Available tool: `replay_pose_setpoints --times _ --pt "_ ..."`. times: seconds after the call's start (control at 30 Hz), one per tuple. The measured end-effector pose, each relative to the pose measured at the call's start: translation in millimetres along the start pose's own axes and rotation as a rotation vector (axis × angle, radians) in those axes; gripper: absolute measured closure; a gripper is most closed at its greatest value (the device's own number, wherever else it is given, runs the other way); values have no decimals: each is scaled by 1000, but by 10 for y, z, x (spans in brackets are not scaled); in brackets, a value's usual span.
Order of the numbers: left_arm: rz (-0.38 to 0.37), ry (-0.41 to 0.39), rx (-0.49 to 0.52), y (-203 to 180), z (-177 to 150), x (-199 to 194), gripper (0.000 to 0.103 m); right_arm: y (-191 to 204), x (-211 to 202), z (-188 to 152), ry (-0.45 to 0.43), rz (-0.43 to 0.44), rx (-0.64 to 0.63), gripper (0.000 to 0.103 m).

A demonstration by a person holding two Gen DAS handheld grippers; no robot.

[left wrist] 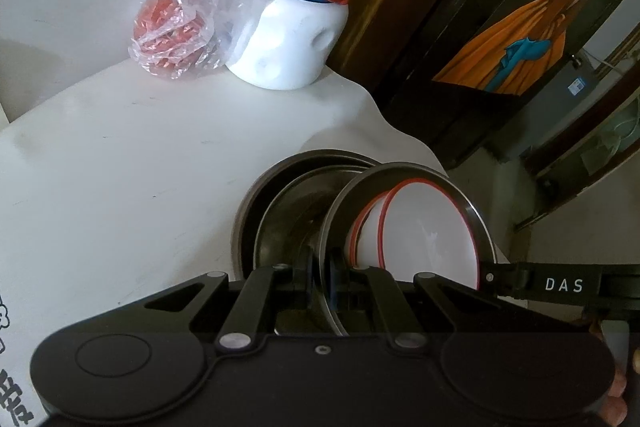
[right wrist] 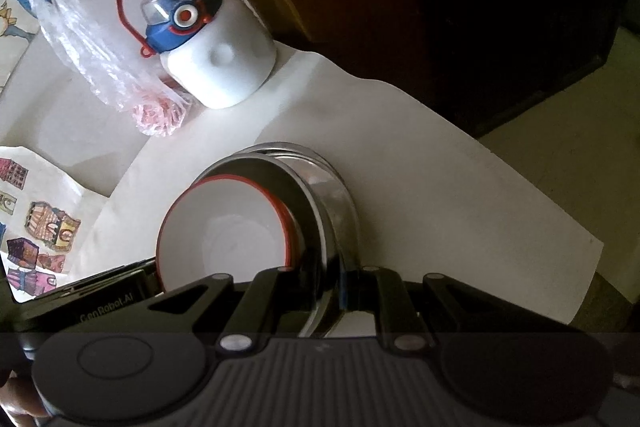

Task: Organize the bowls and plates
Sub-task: 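Carry the steel bowl stack with both tools onto the steel plate by the water bottle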

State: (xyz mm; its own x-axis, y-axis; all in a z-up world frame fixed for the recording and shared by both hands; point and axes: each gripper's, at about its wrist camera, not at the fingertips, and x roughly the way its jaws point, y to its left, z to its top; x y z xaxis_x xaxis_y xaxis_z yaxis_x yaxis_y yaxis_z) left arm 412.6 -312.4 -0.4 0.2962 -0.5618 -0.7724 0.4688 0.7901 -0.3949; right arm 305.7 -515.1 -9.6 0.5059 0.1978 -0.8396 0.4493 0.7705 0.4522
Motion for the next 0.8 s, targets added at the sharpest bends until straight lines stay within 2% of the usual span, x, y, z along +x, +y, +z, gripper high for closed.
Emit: replay_pose_setpoints --times 0.47,0.8 --pt "14 -1 -26 134 52 81 98 63 150 67 -1 6 -17 89" --pt "41 -34 -18 157 93 75 98 94 238 108 4 13 -18 89"
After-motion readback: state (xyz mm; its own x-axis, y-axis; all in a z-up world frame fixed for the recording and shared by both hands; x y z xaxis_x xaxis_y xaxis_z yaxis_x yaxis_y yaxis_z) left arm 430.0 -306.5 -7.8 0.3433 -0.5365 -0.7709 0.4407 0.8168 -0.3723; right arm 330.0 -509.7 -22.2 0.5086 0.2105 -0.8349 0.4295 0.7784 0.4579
